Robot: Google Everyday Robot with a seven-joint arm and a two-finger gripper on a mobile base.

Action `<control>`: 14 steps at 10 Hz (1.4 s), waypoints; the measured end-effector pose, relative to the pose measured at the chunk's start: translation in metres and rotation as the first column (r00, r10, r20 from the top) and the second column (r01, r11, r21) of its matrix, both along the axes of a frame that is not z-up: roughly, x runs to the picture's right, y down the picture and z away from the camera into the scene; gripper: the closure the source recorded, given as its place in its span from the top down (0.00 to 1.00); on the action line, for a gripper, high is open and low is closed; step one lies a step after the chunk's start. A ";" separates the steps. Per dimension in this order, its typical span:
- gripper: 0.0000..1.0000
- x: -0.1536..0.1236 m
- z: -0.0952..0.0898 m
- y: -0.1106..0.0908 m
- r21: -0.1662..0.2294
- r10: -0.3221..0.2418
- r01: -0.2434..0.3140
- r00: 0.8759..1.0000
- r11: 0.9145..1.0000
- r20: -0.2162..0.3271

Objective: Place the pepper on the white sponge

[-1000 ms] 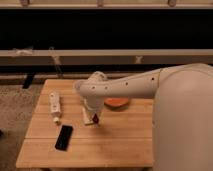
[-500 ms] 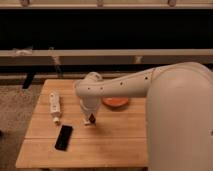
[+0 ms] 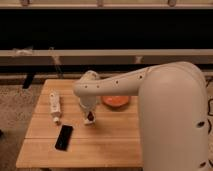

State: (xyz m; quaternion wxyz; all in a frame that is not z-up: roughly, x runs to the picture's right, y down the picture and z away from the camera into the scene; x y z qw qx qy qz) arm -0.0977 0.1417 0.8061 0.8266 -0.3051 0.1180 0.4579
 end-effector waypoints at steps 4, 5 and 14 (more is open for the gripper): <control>0.56 -0.006 0.012 -0.003 0.002 -0.020 0.020 1.000 1.000 -0.012; 0.68 -0.005 0.016 -0.002 0.003 -0.024 0.024 0.999 1.000 -0.023; 0.80 0.009 0.027 -0.001 0.001 -0.024 0.024 0.998 1.000 -0.063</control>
